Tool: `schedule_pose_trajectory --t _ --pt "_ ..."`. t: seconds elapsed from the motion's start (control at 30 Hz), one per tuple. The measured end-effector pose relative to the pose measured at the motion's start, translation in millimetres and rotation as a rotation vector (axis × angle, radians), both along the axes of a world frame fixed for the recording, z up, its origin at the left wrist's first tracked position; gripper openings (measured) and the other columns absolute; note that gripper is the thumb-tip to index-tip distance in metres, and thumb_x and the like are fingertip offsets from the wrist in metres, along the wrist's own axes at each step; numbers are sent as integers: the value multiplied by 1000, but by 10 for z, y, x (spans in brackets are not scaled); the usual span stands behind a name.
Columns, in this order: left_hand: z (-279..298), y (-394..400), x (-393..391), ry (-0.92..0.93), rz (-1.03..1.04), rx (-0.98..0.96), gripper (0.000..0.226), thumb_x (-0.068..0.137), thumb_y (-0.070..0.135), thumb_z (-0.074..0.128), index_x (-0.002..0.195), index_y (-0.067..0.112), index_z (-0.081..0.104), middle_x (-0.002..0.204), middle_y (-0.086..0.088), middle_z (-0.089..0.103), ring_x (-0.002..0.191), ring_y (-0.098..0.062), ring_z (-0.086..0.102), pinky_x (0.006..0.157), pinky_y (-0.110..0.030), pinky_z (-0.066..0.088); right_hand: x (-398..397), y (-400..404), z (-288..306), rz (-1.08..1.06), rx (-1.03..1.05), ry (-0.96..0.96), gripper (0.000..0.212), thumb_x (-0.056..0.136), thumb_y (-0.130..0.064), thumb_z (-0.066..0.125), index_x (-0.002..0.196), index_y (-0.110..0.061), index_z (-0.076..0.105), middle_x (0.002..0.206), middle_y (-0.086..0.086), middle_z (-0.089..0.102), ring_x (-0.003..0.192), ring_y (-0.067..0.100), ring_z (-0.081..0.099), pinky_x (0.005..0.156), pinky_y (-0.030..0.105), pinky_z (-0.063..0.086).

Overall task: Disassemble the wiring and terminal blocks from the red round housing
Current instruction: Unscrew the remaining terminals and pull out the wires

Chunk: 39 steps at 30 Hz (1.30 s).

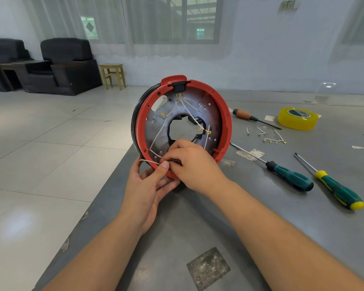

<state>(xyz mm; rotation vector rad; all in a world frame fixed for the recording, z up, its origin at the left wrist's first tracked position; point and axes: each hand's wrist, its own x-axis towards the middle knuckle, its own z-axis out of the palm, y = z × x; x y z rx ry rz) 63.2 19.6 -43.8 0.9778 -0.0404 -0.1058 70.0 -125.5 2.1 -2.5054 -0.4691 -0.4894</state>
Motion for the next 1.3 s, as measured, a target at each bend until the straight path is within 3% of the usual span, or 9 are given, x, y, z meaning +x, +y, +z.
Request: schedule_pose_trajectory --t 0.23,0.4,0.57,0.67,0.87,0.93,1.07,1.2,1.3 --pt "14 1 -6 2 -1 -20 65 90 9 78 146 22 48 117 -19 76 105 -42 76 77 -41 65 20 -84 124 123 -43 134 21 96 -17 64 111 -25 77 115 -3 56 107 15 56 95 41 49" --pt "32 2 -23 4 -7 -25 69 89 11 78 149 22 47 121 -22 74 107 -42 75 80 -41 65 6 -64 92 75 14 86 15 97 -19 62 104 -26 72 109 -6 57 100 12 56 89 44 51" --pt "68 5 -35 28 -15 -32 74 88 17 80 151 27 44 120 -17 76 107 -41 75 82 -40 65 -17 -38 93 35 214 -12 9 99 -20 61 103 -19 69 95 -7 64 83 5 53 77 23 43" --pt "87 20 -39 51 -14 -36 71 85 22 82 147 27 46 120 -17 77 106 -39 76 78 -35 65 -87 -66 154 38 262 -118 8 100 -20 59 103 -20 67 92 -13 66 84 3 54 76 19 41" --pt "120 25 -36 151 44 -9 72 83 31 85 145 17 51 117 -11 78 100 -33 78 72 -32 65 -179 -438 20 -165 -27 -455 17 101 -18 53 108 -16 68 97 -3 69 90 24 60 81 44 44" --pt "130 17 -44 172 58 28 72 79 37 86 140 17 53 114 -12 79 100 -35 78 68 -32 65 -192 -553 -92 -212 -151 -490 16 100 -18 52 105 -16 67 95 -2 66 89 27 60 81 45 44" --pt "119 -1 -20 223 69 149 49 90 40 81 123 10 61 111 -21 77 93 -37 79 63 -32 65 -153 -559 -226 -196 -244 -561 14 100 -20 51 102 -18 65 95 -2 61 93 24 56 91 40 41" --pt "123 49 3 240 19 259 64 88 51 80 129 7 60 113 -24 75 88 -36 80 59 -29 62 -126 -507 -265 -125 -201 -530 13 99 -17 49 102 -14 61 94 0 59 86 22 50 83 36 37" --pt "136 98 28 222 67 549 75 84 67 74 128 10 52 107 -17 74 78 -28 80 66 -36 63 -151 -482 -264 -131 -176 -501 13 99 -15 50 101 -12 62 91 2 60 82 22 48 75 39 39"
